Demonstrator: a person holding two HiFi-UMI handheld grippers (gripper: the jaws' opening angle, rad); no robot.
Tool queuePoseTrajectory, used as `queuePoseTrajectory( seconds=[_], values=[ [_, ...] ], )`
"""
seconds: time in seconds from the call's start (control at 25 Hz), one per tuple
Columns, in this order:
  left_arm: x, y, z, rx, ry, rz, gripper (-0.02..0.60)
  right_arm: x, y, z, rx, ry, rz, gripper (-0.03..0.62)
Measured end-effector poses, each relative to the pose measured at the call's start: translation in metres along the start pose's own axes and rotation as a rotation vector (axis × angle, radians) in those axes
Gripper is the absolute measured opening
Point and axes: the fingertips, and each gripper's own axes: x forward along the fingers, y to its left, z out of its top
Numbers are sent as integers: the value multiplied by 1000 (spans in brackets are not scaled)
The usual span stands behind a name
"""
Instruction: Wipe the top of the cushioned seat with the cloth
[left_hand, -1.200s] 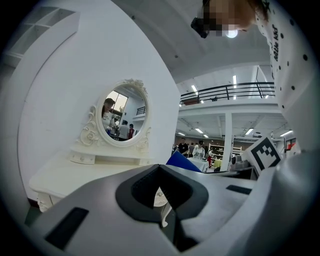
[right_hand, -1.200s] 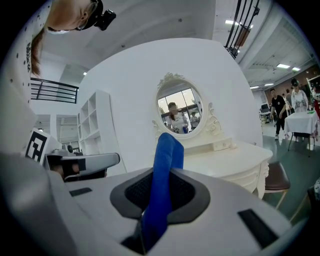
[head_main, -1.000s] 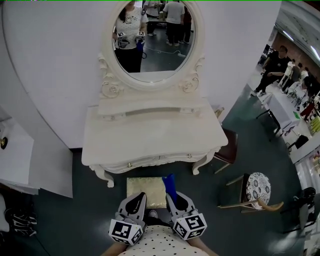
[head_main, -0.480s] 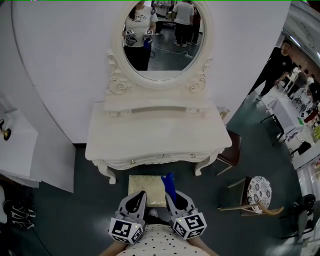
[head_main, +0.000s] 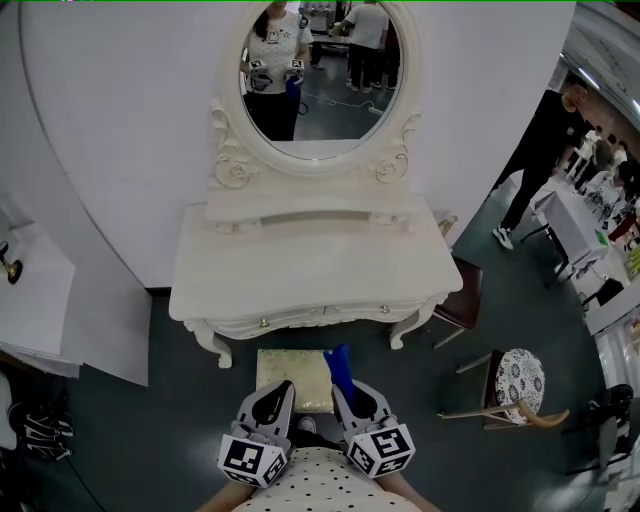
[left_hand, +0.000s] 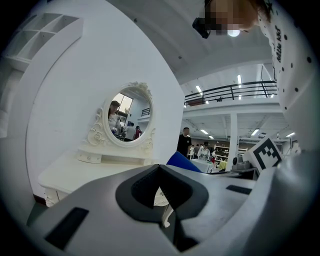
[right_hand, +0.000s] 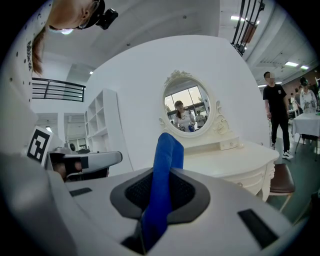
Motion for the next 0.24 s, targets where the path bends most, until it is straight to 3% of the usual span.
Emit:
queuePoseTrajectory(
  seconds=[0.24],
  values=[
    [4, -4, -1, 3, 0, -9, -2, -3, -7, -1, 12, 2, -10, 61]
  ],
)
